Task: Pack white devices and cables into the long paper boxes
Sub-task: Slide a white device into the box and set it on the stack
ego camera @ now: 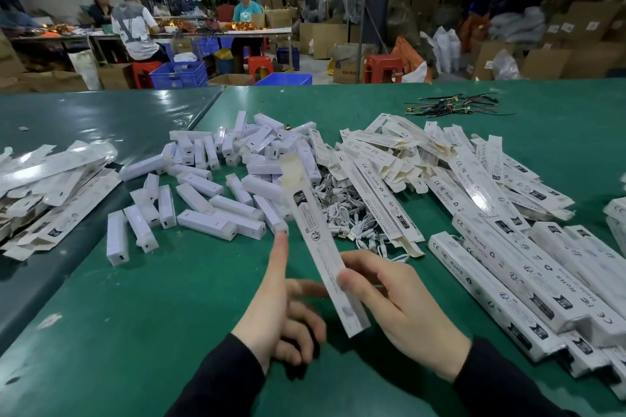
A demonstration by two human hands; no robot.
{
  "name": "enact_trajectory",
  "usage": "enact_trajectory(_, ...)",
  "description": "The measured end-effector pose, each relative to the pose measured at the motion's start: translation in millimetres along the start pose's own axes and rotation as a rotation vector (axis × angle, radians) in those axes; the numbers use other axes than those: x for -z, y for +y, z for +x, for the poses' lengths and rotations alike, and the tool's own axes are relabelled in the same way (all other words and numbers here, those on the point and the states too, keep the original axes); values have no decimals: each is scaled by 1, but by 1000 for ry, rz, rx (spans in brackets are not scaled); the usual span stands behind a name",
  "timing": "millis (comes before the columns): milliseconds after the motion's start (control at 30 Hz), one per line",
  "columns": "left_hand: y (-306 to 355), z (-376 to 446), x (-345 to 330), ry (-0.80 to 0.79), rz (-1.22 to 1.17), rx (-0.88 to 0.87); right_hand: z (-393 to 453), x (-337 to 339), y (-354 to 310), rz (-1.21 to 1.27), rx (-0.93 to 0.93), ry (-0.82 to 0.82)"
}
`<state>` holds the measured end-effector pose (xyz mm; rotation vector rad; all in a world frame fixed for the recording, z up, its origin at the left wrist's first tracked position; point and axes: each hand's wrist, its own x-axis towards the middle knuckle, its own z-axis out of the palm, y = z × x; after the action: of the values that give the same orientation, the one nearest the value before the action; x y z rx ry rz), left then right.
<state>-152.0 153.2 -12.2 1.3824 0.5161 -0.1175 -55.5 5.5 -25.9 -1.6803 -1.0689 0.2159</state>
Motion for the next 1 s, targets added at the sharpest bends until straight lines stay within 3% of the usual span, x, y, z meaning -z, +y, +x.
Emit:
enact_trajectory(67, 4, 1, -2, 179, -63, -203, 0, 0, -2, 36, -36, -28)
enact_trajectory(200, 9, -1, -3, 190, -316, -462, -3, -6, -6, 101, -72, -130)
enact_trajectory(400, 9, 0, 4, 324, -521, -457, 10, -23, -12, 144, -142, -220)
enact_trajectory(467, 10, 1, 10, 387, -591, -452, 25, -30, -12, 118, -119, -141)
enact_trajectory(567, 12, 1, 19, 457, -664, -505, 60, -41, -5, -146, 0, 44)
enact_trajectory(667, 14, 0, 22, 490, -696, -549, 97, -59, 6, -540, 68, -78)
enact_trajectory(833, 14, 2, 23, 546, -699, -547, 133, -89, 10, -812, 15, -368)
enact_trajectory(1000, 12, 5, 25, 579, -702, -499, 134, -83, 5, -899, 35, -192)
